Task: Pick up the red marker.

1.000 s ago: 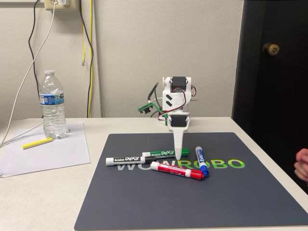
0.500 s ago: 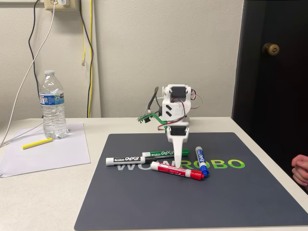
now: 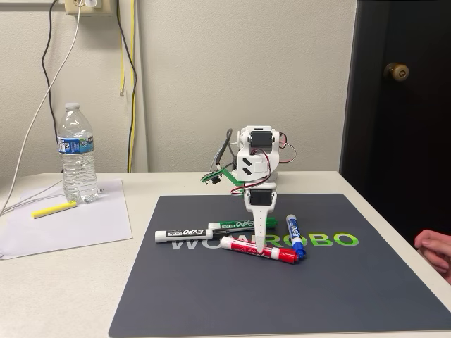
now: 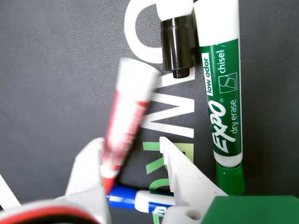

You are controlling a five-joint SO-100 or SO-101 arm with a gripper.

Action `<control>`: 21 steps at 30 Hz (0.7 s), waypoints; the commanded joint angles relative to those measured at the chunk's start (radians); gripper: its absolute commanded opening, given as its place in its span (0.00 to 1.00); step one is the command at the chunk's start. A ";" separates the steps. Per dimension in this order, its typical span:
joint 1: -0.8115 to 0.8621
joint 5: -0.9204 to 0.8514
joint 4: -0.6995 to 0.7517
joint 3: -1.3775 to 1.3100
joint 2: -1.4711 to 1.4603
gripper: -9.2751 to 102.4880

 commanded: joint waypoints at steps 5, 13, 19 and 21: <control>-0.015 -0.026 0.005 -0.003 -0.009 0.19; -0.014 -0.041 0.005 -0.005 -0.011 0.15; -0.017 -0.054 0.002 -0.005 -0.009 0.11; -0.017 -0.054 0.002 -0.006 -0.009 0.11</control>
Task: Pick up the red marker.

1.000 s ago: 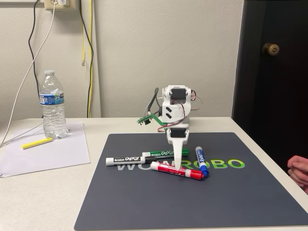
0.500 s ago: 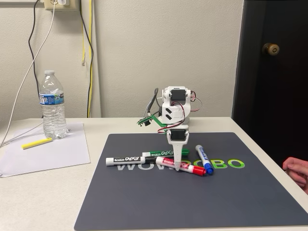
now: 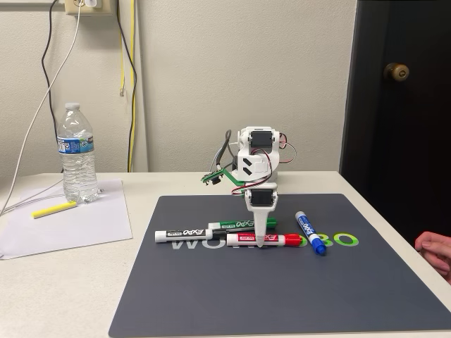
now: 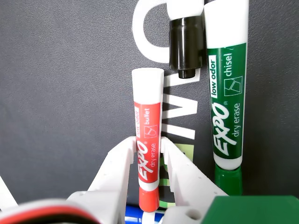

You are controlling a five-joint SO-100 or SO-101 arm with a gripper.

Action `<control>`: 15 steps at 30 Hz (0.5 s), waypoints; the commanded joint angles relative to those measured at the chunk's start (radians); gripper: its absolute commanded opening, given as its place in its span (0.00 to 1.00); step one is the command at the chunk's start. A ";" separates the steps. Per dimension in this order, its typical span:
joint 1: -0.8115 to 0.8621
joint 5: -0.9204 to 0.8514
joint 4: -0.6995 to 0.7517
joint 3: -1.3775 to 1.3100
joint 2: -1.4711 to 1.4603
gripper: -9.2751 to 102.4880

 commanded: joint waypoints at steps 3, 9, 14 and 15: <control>-0.015 -0.009 -0.002 0.005 0.000 0.09; -0.012 -0.014 0.046 -0.046 0.003 0.08; -0.014 0.031 0.060 -0.002 0.126 0.08; -0.018 0.037 0.060 0.015 0.163 0.08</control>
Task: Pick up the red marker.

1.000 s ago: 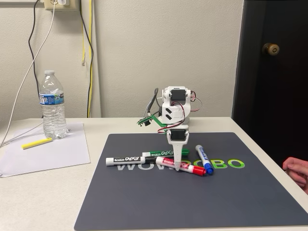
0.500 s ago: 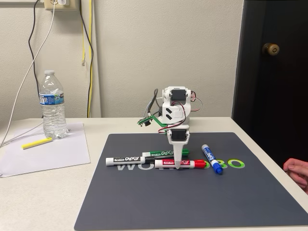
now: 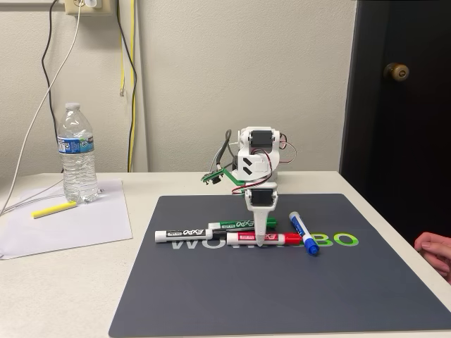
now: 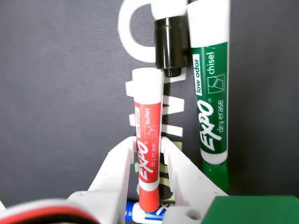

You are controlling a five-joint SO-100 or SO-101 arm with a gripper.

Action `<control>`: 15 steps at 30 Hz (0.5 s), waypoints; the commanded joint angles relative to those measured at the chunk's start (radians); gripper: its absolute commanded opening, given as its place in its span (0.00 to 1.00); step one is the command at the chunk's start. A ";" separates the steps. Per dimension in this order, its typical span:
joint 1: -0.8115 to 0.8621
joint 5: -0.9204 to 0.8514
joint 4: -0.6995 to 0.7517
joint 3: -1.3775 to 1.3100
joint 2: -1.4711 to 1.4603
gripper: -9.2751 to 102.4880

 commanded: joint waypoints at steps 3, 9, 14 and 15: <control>-0.020 0.020 0.003 0.195 0.299 0.08; 0.000 0.021 0.003 0.612 0.770 0.08; -0.006 0.014 0.002 0.831 1.062 0.08; -0.009 0.014 0.002 0.864 1.104 0.08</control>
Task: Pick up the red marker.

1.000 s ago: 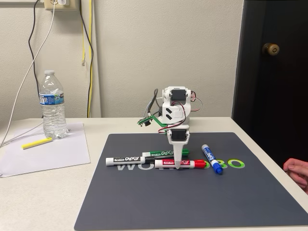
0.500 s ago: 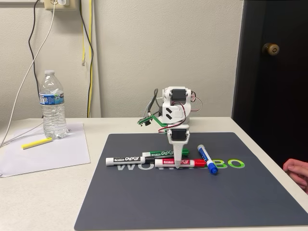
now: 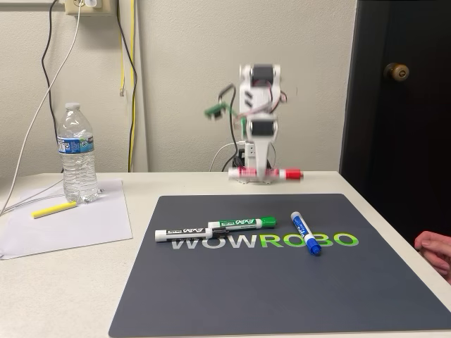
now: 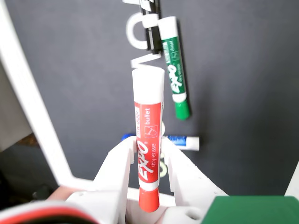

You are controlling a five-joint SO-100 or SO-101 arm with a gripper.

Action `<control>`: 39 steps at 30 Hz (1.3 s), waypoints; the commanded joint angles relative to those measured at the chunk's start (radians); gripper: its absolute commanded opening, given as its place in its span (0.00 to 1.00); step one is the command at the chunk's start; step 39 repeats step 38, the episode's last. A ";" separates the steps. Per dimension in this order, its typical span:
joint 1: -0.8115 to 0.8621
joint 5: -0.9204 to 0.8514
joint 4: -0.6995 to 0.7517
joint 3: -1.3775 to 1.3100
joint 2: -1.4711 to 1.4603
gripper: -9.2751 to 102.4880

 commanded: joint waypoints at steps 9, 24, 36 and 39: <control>-0.025 0.026 -0.002 0.112 0.344 0.08; -0.026 -0.086 -0.515 0.902 0.946 0.08; 0.038 -0.035 -0.801 1.200 1.117 0.08; 0.043 -0.035 -0.808 1.201 1.111 0.08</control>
